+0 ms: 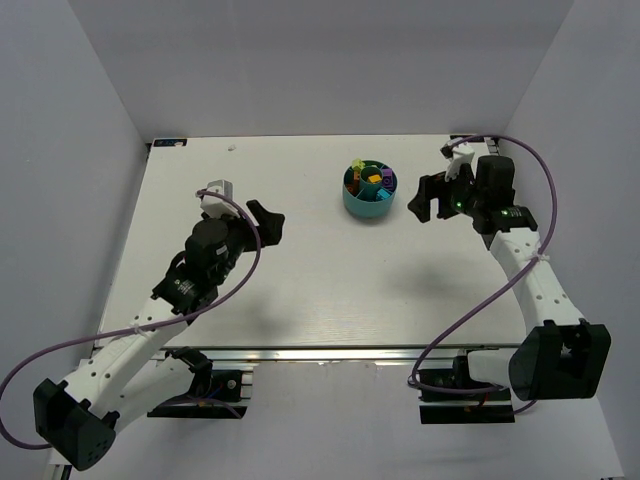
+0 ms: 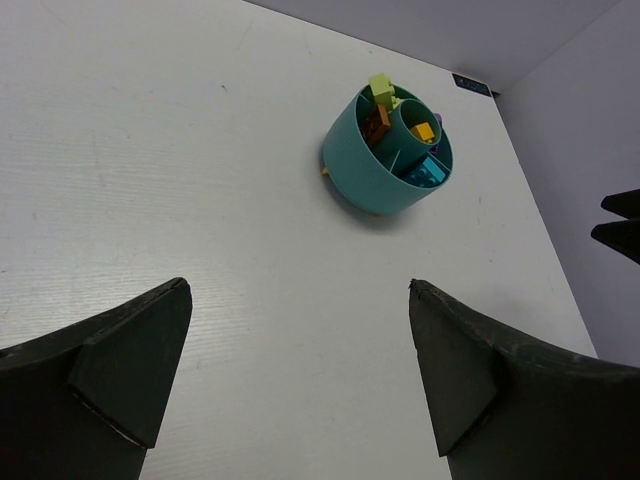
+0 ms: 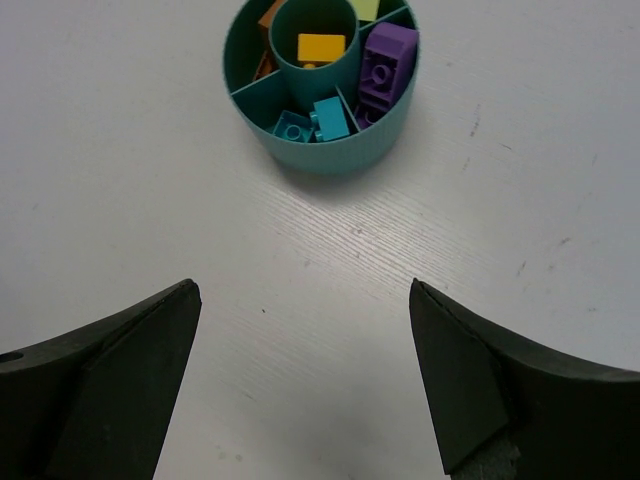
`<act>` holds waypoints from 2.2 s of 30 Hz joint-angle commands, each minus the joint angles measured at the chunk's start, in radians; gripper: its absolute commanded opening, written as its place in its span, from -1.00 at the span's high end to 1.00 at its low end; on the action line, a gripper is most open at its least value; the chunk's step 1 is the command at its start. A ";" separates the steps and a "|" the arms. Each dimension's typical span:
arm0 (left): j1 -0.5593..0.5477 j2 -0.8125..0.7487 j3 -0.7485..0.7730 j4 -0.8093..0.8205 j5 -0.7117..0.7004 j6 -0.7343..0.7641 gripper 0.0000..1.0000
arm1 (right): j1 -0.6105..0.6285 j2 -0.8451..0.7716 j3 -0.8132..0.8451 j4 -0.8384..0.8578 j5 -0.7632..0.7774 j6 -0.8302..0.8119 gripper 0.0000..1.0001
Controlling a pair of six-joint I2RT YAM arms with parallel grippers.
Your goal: Sort the legos into containers by color
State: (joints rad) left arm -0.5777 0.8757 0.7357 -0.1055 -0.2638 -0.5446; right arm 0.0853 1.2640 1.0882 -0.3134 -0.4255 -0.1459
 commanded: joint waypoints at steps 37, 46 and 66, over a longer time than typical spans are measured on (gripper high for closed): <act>0.004 -0.098 0.002 -0.034 0.087 -0.020 -0.96 | -0.002 -0.178 -0.073 -0.021 0.194 0.112 -0.79; 0.004 -0.089 -0.001 -0.020 0.092 -0.031 -0.96 | -0.002 -0.184 -0.099 -0.007 0.211 0.108 -0.79; 0.004 -0.101 -0.013 -0.020 0.083 -0.040 -0.96 | -0.002 -0.181 -0.094 -0.006 0.215 0.103 -0.79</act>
State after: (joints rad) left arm -0.5777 0.7929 0.7277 -0.1333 -0.1791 -0.5781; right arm 0.0853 1.1000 0.9890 -0.3569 -0.2150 -0.0338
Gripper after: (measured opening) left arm 0.982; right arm 0.895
